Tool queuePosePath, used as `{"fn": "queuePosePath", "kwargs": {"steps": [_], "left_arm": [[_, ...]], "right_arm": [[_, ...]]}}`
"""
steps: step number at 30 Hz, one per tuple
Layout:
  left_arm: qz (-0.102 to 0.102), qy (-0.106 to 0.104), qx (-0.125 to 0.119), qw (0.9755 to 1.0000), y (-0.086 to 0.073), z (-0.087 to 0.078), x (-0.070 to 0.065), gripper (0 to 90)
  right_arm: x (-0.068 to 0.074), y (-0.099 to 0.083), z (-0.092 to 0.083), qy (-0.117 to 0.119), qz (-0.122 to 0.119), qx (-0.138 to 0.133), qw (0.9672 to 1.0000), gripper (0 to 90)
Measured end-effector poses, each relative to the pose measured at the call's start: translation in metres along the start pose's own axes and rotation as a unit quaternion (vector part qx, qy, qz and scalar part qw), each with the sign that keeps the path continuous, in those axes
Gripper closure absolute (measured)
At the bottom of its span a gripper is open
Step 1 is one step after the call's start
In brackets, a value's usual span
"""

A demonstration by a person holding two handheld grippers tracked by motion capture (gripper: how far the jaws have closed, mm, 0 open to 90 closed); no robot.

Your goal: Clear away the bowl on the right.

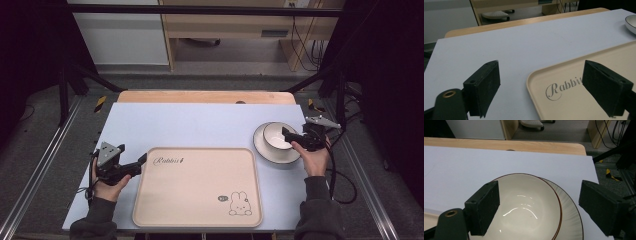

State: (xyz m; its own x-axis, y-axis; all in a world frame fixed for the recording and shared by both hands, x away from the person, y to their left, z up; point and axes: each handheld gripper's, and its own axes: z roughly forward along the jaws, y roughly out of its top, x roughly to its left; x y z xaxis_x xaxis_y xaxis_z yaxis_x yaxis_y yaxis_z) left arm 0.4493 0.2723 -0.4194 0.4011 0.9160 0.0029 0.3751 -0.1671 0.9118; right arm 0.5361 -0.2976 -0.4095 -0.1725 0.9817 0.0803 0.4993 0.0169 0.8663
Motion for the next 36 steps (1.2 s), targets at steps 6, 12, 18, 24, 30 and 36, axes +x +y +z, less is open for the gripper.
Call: {"fn": "queuePosePath", "kwargs": {"steps": [6,12,18,24,30,36], "left_arm": [[0.0,0.0,0.0,1.0,0.0,0.0,0.0,14.4],[-0.001,0.0,0.0,1.0,0.0,0.0,0.0,14.5],[0.0,0.0,0.0,1.0,0.0,0.0,0.0,14.5],[-0.001,0.0,0.0,1.0,0.0,0.001,0.0,14.6],[0.0,0.001,0.001,1.0,0.0,0.001,0.0,14.7],[0.0,0.001,0.002,1.0,0.0,0.001,0.0,14.7]], "right_arm": [[-0.005,-0.004,0.005,-0.005,0.005,0.012,0.9999,20.6],[-0.008,-0.007,0.009,-0.004,0.013,0.022,0.9997,22.9],[-0.009,-0.01,0.015,-0.005,0.014,0.038,0.9991,24.5],[-0.012,-0.012,0.019,-0.006,0.018,0.051,0.9985,27.2],[-0.015,-0.015,0.023,-0.01,0.023,0.065,0.9976,30.3],[-0.015,-0.017,0.026,-0.008,0.027,0.076,0.9967,34.1]]}}
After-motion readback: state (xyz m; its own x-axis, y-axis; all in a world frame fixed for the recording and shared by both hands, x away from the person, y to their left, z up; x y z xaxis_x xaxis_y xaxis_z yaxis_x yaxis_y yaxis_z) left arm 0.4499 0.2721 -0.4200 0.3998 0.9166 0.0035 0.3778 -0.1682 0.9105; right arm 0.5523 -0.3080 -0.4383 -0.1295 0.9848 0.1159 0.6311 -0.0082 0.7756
